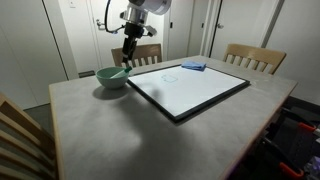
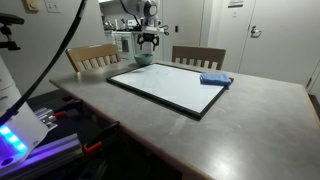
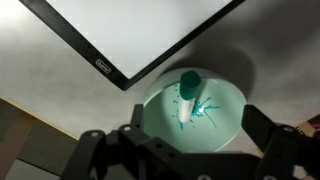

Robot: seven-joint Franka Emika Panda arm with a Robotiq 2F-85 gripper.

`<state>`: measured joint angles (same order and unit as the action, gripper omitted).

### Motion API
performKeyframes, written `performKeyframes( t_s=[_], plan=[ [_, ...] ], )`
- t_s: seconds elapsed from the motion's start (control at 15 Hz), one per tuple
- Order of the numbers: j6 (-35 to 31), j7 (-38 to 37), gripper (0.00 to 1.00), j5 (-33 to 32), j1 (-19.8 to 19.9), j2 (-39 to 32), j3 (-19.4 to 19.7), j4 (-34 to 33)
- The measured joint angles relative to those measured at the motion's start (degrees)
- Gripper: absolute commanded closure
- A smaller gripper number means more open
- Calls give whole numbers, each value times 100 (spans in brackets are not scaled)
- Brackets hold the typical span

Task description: Pick up the marker from the bowl, use the marker to draw a smiley face on the whiteboard, put the marker in the bowl

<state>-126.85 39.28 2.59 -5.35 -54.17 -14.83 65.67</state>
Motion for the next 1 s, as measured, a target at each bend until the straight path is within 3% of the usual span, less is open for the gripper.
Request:
performKeyframes(
  t_s=[1.0],
  plan=[
    [550, -78, 0, 106, 43, 577, -20, 54]
  ],
)
